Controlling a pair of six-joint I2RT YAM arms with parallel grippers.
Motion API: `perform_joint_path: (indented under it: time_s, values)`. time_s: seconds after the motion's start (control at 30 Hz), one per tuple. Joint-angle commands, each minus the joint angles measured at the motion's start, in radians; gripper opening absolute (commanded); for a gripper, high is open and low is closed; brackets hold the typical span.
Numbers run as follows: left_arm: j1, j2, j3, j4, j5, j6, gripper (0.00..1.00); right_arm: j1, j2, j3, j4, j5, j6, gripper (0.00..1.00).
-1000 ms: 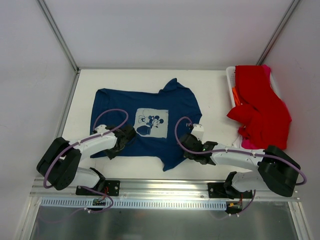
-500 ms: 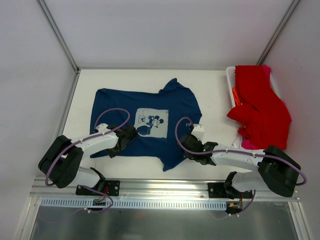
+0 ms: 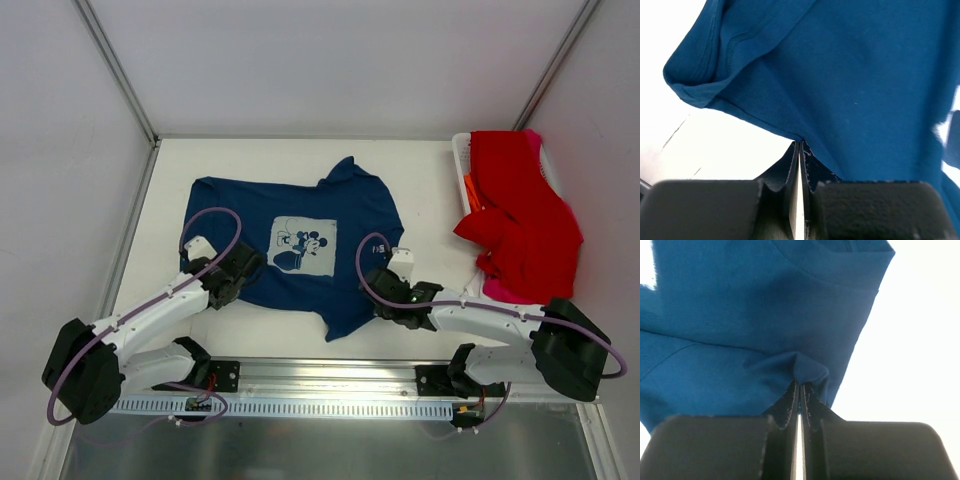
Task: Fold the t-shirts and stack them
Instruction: Grap the side of the flattened tshirt closest away from the robot with both arms
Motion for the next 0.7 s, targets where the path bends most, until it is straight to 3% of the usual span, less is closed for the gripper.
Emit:
perform_joint_path:
  time_s: [0.0, 0.33, 0.67]
  values:
    - [-0.012, -0.046, 0.009, -0.002, -0.012, 0.048, 0.00, 0.010, -0.044, 0.071, -0.118, 0.052, -0.010, 0.00]
    - [-0.012, -0.019, 0.054, 0.003, -0.086, 0.082, 0.00, 0.016, 0.012, 0.275, -0.210, 0.152, -0.085, 0.00]
    - [-0.007, 0.075, 0.212, 0.024, -0.176, 0.175, 0.00, -0.048, 0.163, 0.482, -0.218, 0.192, -0.196, 0.00]
